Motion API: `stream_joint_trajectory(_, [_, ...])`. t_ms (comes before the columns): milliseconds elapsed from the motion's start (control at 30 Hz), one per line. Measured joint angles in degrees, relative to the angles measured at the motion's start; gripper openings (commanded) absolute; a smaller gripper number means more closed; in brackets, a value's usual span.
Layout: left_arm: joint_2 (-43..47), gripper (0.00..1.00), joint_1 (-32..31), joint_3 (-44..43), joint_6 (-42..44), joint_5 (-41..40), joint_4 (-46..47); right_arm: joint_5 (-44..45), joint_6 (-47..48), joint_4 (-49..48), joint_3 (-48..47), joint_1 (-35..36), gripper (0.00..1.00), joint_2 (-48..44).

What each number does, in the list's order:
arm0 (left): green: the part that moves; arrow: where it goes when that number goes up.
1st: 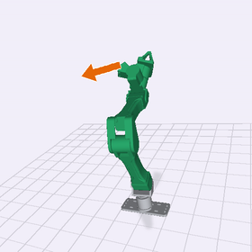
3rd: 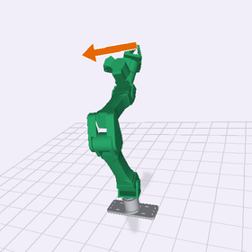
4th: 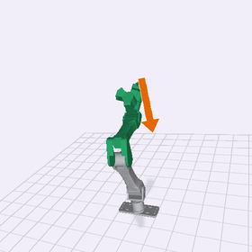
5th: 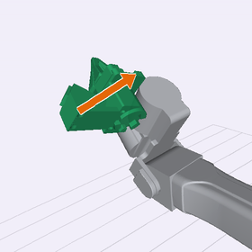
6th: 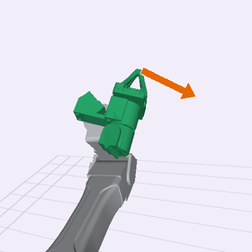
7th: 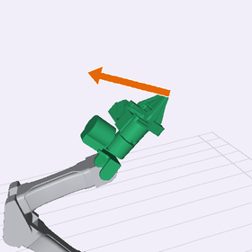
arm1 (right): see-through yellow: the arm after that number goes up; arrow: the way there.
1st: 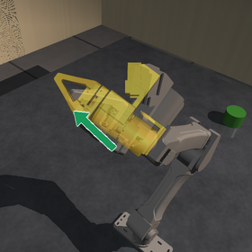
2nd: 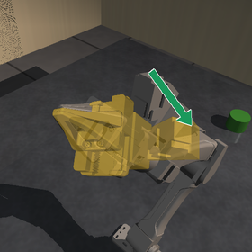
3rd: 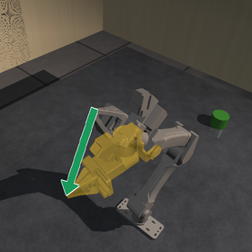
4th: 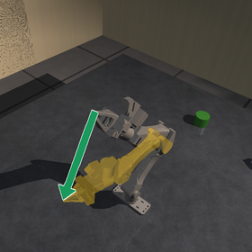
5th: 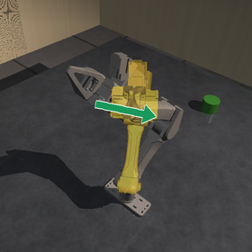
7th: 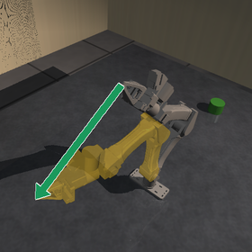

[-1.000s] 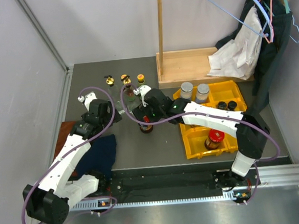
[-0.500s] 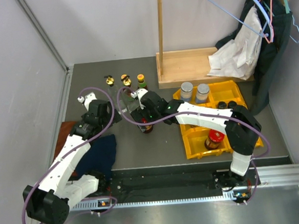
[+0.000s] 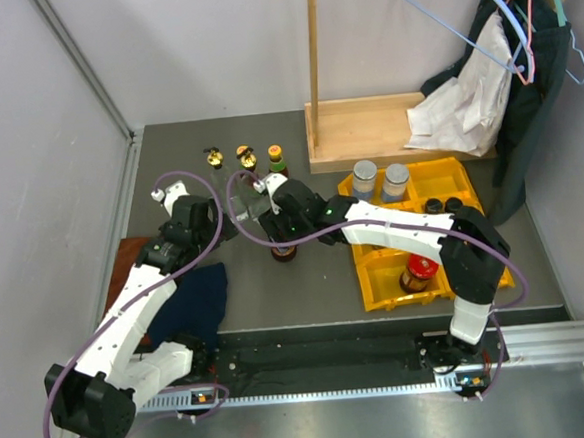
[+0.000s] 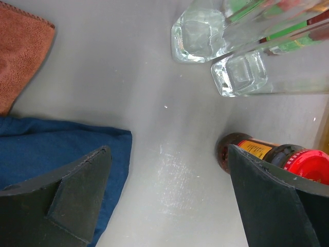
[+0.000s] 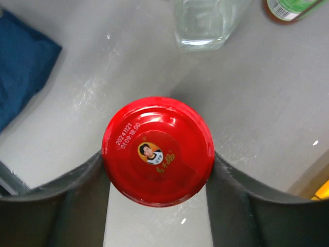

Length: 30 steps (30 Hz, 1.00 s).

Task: Organize the condiment bottles
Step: Pick up the bottle from the center of the board.

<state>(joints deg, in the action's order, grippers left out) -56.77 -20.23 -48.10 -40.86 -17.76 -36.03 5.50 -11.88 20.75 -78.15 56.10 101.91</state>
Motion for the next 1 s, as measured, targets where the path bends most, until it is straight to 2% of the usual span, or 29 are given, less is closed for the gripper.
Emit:
stream_joint_trajectory(33, [0.0, 0.99, 0.0, 0.0, 0.0, 0.0, 0.0, 0.4, -0.1, 0.1, -0.2, 0.1, 0.20, 0.0])
stream_joint_trajectory(133, [0.0, 0.99, 0.0, 0.0, 0.0, 0.2, 0.0, 0.5, -0.1, 0.4, -0.6, 0.3, 0.00, 0.3])
stream_joint_trajectory(567, [0.0, 0.99, 0.2, 0.0, 0.0, 0.6, 0.0, 5.8, -0.2, 5.5, -0.2, 3.0, 0.00, -2.3])
stream_joint_trajectory(667, [0.0, 0.99, 0.3, 0.0, 0.0, 0.9, 0.0, 7.5, -0.6, 8.5, 2.4, 3.1, 0.00, -7.2])
stream_joint_trajectory(1000, [0.0, 0.99, 0.3, 0.0, 0.1, 2.0, 0.2, 15.2, -3.4, 17.3, 9.2, 3.1, 0.00, -31.9])
